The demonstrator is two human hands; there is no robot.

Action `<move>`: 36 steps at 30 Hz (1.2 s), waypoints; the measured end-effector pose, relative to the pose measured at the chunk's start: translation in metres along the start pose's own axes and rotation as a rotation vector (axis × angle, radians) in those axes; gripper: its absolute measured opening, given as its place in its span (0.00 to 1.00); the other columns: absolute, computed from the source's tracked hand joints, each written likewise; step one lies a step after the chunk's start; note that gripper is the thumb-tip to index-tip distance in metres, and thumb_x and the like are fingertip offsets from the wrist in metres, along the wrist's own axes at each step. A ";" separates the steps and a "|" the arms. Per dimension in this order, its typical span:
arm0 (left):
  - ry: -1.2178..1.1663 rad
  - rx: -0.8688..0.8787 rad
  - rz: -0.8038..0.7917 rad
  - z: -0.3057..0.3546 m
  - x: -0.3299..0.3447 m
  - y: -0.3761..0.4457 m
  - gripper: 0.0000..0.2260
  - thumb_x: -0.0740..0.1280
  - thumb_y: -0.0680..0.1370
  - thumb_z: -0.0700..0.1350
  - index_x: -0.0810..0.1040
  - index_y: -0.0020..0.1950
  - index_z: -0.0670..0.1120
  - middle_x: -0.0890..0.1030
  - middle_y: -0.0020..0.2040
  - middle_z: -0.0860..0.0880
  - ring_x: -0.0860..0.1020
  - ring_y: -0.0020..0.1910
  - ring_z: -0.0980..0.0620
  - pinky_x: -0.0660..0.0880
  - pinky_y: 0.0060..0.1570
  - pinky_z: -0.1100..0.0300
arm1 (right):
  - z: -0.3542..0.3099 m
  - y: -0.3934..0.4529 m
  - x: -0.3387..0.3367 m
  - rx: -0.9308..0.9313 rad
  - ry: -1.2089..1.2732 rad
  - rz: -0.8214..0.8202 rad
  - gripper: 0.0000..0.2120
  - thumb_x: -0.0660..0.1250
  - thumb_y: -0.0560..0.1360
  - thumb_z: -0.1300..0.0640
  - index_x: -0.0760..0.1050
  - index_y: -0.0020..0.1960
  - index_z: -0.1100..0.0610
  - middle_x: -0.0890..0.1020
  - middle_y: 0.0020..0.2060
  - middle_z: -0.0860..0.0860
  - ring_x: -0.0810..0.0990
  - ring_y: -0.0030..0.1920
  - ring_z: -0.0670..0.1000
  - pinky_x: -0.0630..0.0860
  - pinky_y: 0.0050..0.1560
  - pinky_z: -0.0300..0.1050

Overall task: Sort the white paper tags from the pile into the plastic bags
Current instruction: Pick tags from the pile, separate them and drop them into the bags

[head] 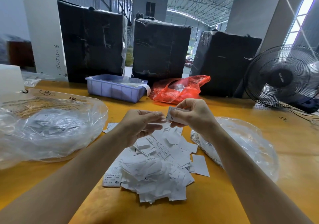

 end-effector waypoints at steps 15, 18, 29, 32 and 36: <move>-0.022 0.056 0.001 0.004 -0.002 -0.002 0.04 0.71 0.72 0.43 0.82 0.46 0.45 0.86 0.40 0.49 0.84 0.37 0.55 0.72 0.36 0.63 | 0.001 0.000 -0.004 -0.017 0.030 0.044 0.07 0.70 0.73 0.61 0.74 0.47 0.63 0.83 0.38 0.57 0.84 0.32 0.51 0.77 0.29 0.36; -0.015 0.058 0.004 0.004 -0.002 -0.002 0.04 0.72 0.72 0.42 0.82 0.45 0.45 0.86 0.39 0.49 0.84 0.37 0.55 0.72 0.36 0.64 | 0.001 0.000 -0.001 -0.037 -0.018 0.039 0.07 0.71 0.73 0.61 0.75 0.46 0.63 0.83 0.38 0.57 0.84 0.33 0.51 0.78 0.30 0.36; -0.057 0.079 0.064 0.001 -0.005 -0.001 0.18 0.77 0.59 0.42 0.82 0.47 0.41 0.85 0.36 0.47 0.83 0.32 0.56 0.76 0.30 0.69 | 0.002 -0.001 0.015 -0.046 -0.063 -0.043 0.07 0.73 0.71 0.61 0.76 0.43 0.63 0.82 0.37 0.59 0.84 0.32 0.51 0.77 0.30 0.36; -0.107 0.053 0.099 -0.003 -0.007 -0.001 0.16 0.77 0.62 0.39 0.80 0.47 0.42 0.84 0.33 0.48 0.83 0.31 0.56 0.75 0.28 0.70 | 0.000 0.001 0.001 -0.049 -0.017 0.040 0.06 0.72 0.72 0.62 0.75 0.44 0.63 0.82 0.37 0.58 0.84 0.31 0.51 0.78 0.29 0.37; -0.116 0.045 0.093 -0.002 -0.007 -0.002 0.22 0.77 0.55 0.42 0.79 0.48 0.43 0.85 0.35 0.48 0.83 0.34 0.56 0.73 0.33 0.68 | -0.001 0.001 -0.009 -0.056 -0.002 0.104 0.06 0.72 0.72 0.61 0.76 0.43 0.62 0.82 0.36 0.56 0.84 0.31 0.50 0.78 0.30 0.37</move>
Point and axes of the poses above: each hand's wrist, its own y-axis towards the middle knuckle, its own x-axis out of the palm, z = x × y, the point moved 10 cm from there along y, towards the middle knuckle
